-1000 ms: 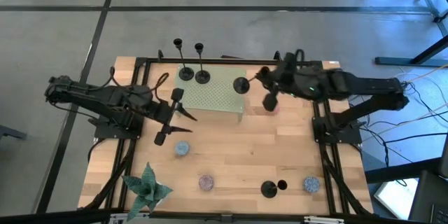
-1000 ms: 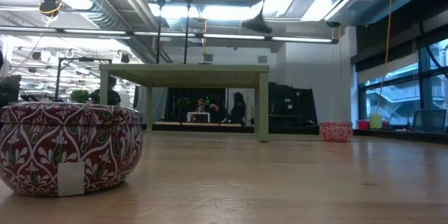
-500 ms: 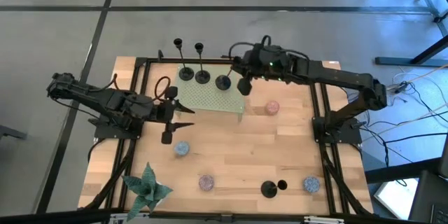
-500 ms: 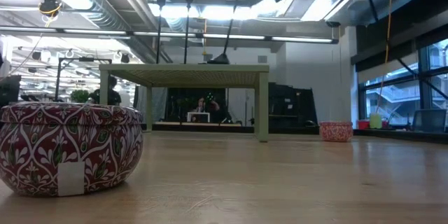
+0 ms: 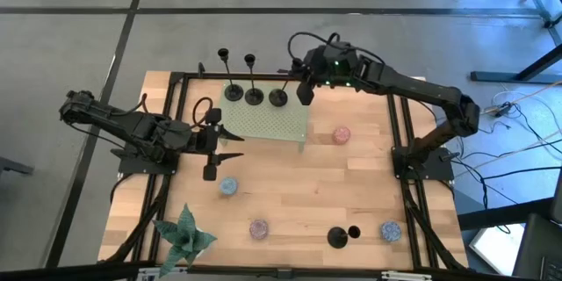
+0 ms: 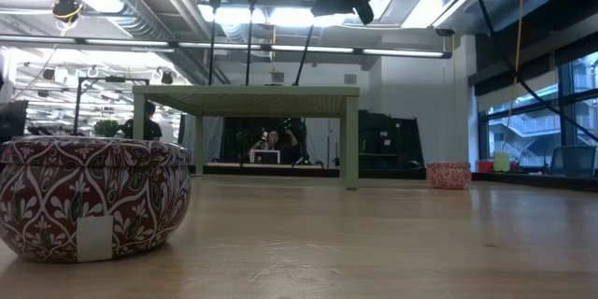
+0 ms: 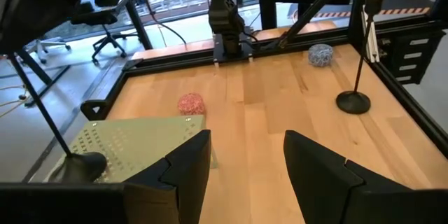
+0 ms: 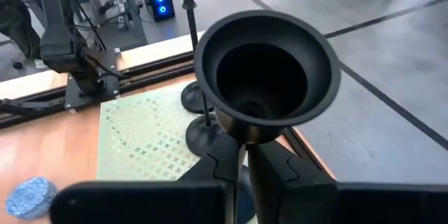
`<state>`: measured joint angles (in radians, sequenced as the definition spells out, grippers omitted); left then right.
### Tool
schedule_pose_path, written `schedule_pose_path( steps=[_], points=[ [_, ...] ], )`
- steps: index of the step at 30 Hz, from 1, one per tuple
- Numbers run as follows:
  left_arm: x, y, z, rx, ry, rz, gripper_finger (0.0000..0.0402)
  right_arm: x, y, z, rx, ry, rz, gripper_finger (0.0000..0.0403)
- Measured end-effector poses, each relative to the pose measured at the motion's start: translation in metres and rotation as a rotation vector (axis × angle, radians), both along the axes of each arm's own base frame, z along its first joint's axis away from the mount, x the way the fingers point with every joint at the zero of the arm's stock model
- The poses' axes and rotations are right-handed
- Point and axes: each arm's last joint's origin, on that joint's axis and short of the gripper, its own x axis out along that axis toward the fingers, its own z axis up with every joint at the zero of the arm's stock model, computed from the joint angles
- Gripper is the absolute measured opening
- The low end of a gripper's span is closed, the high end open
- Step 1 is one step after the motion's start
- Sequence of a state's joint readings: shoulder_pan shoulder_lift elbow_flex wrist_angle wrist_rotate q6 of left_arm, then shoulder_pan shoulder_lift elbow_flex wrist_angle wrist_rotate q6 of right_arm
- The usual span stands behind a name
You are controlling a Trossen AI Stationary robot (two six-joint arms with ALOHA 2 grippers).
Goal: Pick & Place candle stick holders
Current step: Put the top black candle holder on the shelf aligned with the other black candle holders, then put the black candle holder on the shelf aligned with the other black candle holders
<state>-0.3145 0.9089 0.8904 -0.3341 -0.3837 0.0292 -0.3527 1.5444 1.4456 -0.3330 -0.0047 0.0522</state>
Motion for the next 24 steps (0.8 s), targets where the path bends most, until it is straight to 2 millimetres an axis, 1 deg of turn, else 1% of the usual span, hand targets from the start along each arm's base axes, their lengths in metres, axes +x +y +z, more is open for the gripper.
schedule_pose_path(
  steps=[3, 10, 16, 24],
  points=[
    [0.0, 0.0, -0.0001, 0.0, 0.0, 0.0, 0.0178, 0.0052, -0.0019, -0.0045, -0.006, 0.004, 0.003, 0.0019],
    [-0.0001, 0.0, -0.0002, 0.001, 0.003, -0.001, 0.0178, 0.0035, -0.004, -0.004, -0.005, 0.006, -0.004, 0.0023],
    [-0.0002, 0.0001, -0.0007, 0.003, 0.007, 0.0, 0.0178, 0.0044, -0.0045, -0.0082, 0.002, 0.028, -0.004, 0.0054],
    [-0.0002, 0.0001, -0.0006, 0.003, 0.007, 0.0, 0.0178, 0.0044, -0.0051, -0.0071, -0.027, 0.028, 0.007, 0.0087]
  ],
)
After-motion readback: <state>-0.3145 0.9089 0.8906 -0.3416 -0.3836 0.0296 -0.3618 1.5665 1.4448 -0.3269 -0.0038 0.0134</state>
